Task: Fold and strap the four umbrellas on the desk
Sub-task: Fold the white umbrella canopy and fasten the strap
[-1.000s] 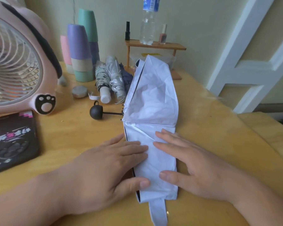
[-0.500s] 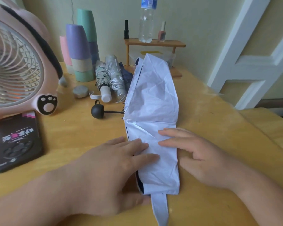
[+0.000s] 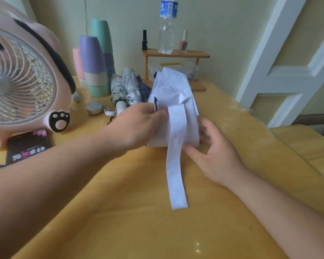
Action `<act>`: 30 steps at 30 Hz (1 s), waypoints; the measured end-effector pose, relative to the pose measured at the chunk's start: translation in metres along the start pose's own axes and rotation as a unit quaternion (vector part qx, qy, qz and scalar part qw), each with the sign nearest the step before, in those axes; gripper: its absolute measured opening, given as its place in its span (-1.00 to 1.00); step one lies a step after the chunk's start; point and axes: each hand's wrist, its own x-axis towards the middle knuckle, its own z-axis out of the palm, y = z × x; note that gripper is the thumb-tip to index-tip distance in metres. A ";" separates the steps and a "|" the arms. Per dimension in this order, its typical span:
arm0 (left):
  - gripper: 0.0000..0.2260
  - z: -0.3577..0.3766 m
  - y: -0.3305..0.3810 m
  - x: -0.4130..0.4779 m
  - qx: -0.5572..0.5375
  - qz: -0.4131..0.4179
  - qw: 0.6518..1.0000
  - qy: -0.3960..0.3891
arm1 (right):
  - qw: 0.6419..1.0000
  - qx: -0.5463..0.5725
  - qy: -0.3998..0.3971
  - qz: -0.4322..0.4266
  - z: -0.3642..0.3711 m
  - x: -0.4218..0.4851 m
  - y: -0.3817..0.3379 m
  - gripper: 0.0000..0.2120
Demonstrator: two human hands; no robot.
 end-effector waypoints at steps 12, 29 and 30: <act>-0.40 0.008 -0.001 0.015 -0.107 -0.033 0.993 0.021 | 0.997 0.075 0.013 0.011 0.001 -0.015 -0.007 -0.67; -0.56 0.013 -0.015 0.000 -0.111 0.010 0.993 -0.034 | 0.830 0.357 -0.409 0.128 -0.025 -0.028 -0.040 -0.66; -0.51 0.013 -0.016 -0.002 -0.105 0.018 0.993 -0.044 | 0.829 0.322 -0.438 0.133 -0.026 -0.028 -0.043 -0.64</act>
